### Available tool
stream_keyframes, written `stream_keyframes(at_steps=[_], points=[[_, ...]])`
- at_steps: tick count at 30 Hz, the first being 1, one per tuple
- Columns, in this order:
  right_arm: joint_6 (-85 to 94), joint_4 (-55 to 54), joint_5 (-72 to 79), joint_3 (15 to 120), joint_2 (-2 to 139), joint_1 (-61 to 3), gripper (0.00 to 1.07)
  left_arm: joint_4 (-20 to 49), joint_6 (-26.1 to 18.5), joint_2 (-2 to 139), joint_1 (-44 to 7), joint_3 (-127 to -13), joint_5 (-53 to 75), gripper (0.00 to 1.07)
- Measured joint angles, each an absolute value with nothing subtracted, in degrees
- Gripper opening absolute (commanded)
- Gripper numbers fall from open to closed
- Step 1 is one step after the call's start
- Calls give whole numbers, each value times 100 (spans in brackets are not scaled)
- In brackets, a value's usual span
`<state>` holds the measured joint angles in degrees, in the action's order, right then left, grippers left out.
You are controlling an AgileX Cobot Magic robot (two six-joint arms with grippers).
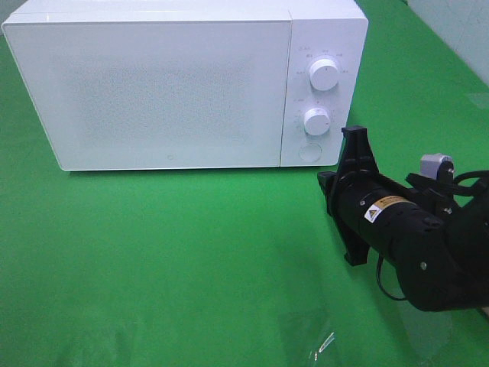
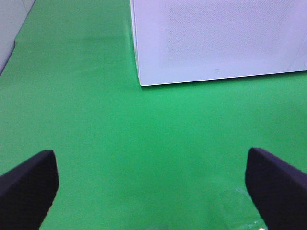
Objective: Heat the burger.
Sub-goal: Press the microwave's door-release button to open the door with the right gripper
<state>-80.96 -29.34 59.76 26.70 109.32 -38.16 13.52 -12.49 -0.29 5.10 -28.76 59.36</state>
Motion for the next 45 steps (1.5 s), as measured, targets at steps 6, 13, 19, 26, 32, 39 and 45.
stream_keyframes(at_steps=[6, 13, 19, 26, 32, 39, 45], points=[[-8125, -2647, 5982, 3037, 11184, -3438, 0, 1352, -1249, -29, 510, -2876, 5936, 98], [-8170, -2469, 5838, 3495, 11579, -3346, 0, 1352, -1249, -29, 510, -2876, 5936, 98], [-8222, -2401, 5689, 3816, 11854, -3317, 0, 1352, -1249, -29, 510, -2876, 5936, 98], [-8228, -2332, 5311, 4251, 12061, -3002, 0, 1352, -1249, -29, 510, -2876, 5936, 98], [-8228, -2240, 5254, 4498, 12124, -2945, 0, 1352, -1249, -29, 510, -2876, 5936, 98], [-8216, -2441, 5145, 4773, 12416, -2945, 0, 1352, -1249, -29, 510, -2876, 5936, 98], [-8216, -2561, 5271, 4796, 12456, -2945, 0, 1352, -1249, -29, 510, -2876, 5936, 98]])
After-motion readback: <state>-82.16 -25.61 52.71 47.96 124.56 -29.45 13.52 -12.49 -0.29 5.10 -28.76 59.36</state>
